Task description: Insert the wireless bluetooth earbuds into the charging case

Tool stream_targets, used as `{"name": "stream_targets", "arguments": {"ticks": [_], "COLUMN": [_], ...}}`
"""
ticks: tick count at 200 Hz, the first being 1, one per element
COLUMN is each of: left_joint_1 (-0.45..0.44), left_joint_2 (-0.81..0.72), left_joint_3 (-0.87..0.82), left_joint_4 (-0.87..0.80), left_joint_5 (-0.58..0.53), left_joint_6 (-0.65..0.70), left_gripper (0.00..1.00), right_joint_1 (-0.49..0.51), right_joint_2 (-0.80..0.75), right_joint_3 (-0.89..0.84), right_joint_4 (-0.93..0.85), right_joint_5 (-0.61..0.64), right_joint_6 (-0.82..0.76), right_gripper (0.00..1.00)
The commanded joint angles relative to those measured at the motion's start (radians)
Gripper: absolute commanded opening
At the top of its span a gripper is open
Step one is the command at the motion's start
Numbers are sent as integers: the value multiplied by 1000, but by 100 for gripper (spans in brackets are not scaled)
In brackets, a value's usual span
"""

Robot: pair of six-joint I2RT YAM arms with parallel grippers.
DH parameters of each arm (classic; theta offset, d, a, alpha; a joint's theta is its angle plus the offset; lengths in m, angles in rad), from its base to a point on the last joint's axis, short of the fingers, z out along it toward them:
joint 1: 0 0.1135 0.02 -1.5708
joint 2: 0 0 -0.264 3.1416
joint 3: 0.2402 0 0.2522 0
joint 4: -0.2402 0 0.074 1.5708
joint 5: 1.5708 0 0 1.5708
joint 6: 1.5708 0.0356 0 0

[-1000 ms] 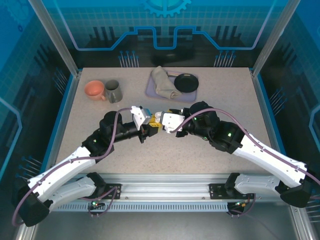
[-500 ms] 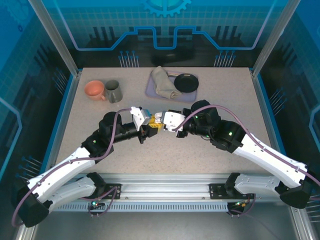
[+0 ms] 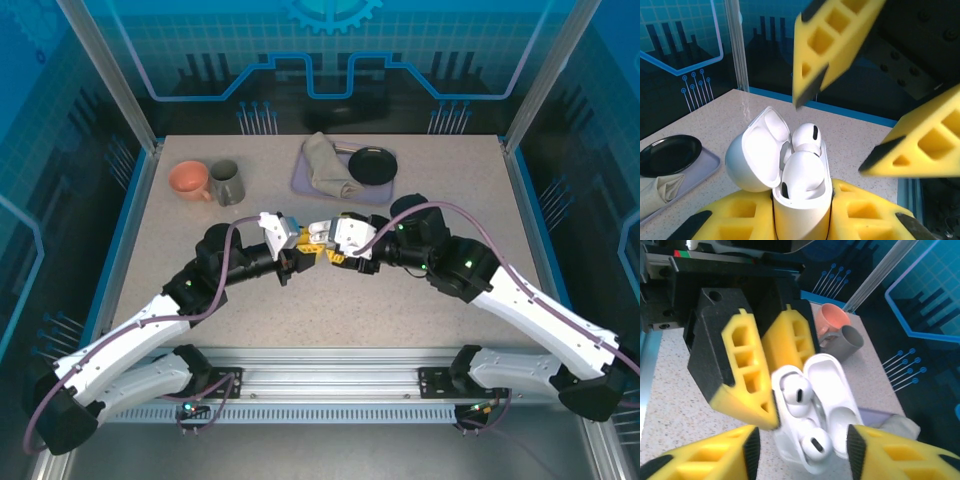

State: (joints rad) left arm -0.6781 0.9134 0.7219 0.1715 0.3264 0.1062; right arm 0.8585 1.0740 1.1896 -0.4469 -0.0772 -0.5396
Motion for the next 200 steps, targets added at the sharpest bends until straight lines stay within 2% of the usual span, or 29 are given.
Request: {"name": "stream_targets", "arguments": {"ticks": [1,39,56,71,114,162,173,200], "left_joint_1": [-6,-6,-6,-5,-5,-5,-5,-5], "left_joint_2": [-15,-10,-8,-10,-14,-22,-19,0], "left_joint_3": [4,4,3,-1,-16,-24,-21,-5], "left_joint_4": [59,69,70,79,101,99,94,73], "left_joint_5": [2,8,12,20,46,57,59,65], "left_joint_6": [18,23,26,29,48,98,112,133], "left_gripper": [0,0,0,0,0,0,0,0], "right_joint_1": [-36,-138,-207,-271,-352,-407,-416,-455], "right_joint_2": [-60,-105,-97,-63,97,263,288,311], "right_joint_3": [47,42,45,82,263,435,444,396], "right_joint_4": [1,13,12,-31,-232,-421,-427,-298], "right_joint_5": [-30,-97,-124,-156,-143,-275,-344,-716], "right_joint_6": [49,152,251,341,549,742,804,916], "right_gripper": [60,81,95,100,98,89,87,83]}}
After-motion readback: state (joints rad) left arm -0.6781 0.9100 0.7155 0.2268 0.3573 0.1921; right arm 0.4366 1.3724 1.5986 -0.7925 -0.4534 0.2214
